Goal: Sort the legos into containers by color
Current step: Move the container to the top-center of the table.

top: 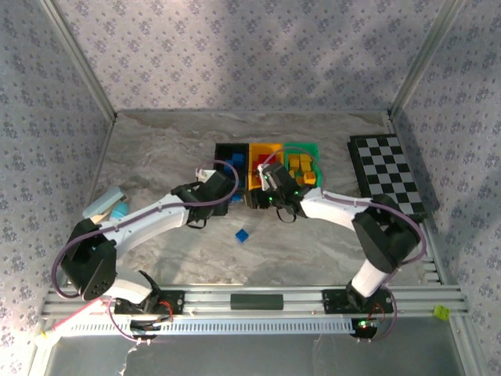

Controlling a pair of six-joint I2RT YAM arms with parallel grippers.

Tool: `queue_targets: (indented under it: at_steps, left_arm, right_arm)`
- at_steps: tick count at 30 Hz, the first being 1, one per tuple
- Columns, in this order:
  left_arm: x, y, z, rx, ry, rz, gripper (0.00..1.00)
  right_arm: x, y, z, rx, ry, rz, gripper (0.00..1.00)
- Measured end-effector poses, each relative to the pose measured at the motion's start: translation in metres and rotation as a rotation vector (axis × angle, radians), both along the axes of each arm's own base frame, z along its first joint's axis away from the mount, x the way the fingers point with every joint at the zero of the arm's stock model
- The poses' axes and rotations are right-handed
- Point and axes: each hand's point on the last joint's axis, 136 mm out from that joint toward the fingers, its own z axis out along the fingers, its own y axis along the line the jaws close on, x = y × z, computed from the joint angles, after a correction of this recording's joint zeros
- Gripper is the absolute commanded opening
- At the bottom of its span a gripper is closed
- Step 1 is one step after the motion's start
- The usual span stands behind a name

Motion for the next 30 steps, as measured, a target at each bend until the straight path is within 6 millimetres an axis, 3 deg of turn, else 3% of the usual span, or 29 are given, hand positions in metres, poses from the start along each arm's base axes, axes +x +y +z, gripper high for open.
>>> queue_targets:
  at_steps: [9,21,26,30]
  left_arm:
    - [-0.015,0.013,-0.016,-0.016,0.028,0.016,0.75]
    - [-0.024,0.032,-0.040,-0.006,0.090,0.059,0.75]
    - [-0.020,0.040,-0.041,-0.032,0.101,0.095,0.75]
    - [-0.011,0.045,-0.042,-0.087,0.101,0.130,0.75]
  right_arm:
    - [0.024,0.018,-0.020,-0.047,0.077,-0.032,0.51]
    - [0.067,0.028,-0.014,-0.065,0.059,-0.074,0.51]
    - [0.065,0.030,-0.010,-0.109,0.038,-0.055,0.54]
    - [0.040,0.049,-0.013,-0.162,0.032,0.016,0.55]
